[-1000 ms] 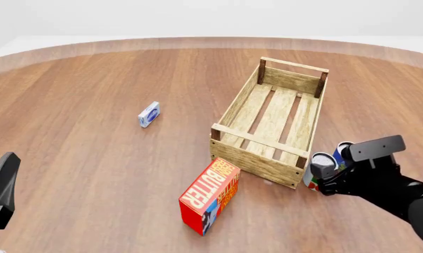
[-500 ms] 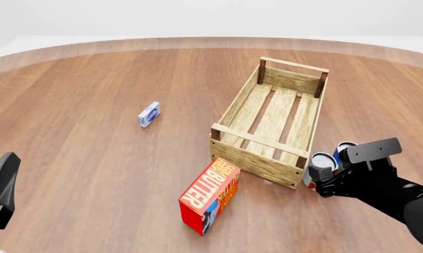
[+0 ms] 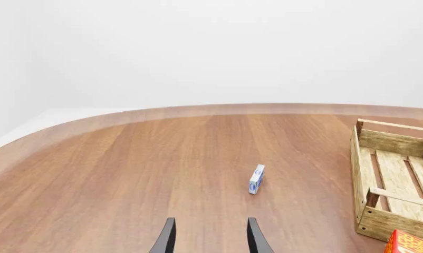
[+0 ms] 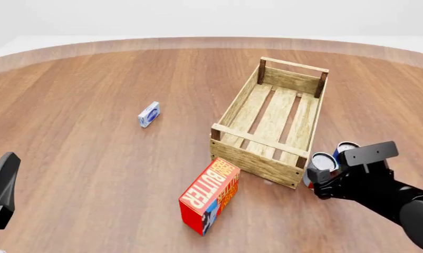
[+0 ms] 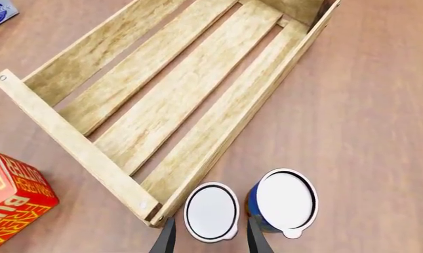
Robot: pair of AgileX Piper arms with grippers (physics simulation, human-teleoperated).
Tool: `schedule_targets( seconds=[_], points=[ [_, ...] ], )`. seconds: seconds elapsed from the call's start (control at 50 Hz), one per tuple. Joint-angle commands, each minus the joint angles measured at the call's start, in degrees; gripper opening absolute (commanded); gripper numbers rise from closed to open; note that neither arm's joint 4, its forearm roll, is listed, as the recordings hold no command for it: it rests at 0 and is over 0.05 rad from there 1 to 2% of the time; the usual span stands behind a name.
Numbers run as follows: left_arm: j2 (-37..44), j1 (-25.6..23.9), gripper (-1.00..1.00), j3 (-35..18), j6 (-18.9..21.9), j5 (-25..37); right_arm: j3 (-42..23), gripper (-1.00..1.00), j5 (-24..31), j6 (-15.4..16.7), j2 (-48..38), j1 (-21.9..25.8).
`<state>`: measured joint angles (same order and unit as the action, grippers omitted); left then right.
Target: Pick up the tomato sauce, and put it in the wooden tray.
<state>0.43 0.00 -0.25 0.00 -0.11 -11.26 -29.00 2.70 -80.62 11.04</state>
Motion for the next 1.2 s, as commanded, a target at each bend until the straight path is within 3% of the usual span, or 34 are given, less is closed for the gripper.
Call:
schedule_targets(
  seconds=[0.02,0.62,0.64,1.08,1.2],
  points=[
    [0.00,0.00,1.00,0.00,0.00,0.00,0.01,1.00,-1.03,-0.35,-1.21,0.12],
    [0.00,0.00,1.00,0.00,0.00,0.00,0.38,1.00,-3.18,-0.48,-3.41,0.15],
    [0.00,0.00,1.00,0.00,0.00,0.00,0.37,-1.00,-3.11,-0.50,-3.29,0.18],
    [0.00,0.00,1.00,0.00,0.00,0.00,0.50,-1.00,-2.10,0.21,-1.99,-0.31],
    [0.00,0.00,1.00,0.00,0.00,0.00,0.37,-1.00,0.45,1.29,1.37,-1.37]
  ],
)
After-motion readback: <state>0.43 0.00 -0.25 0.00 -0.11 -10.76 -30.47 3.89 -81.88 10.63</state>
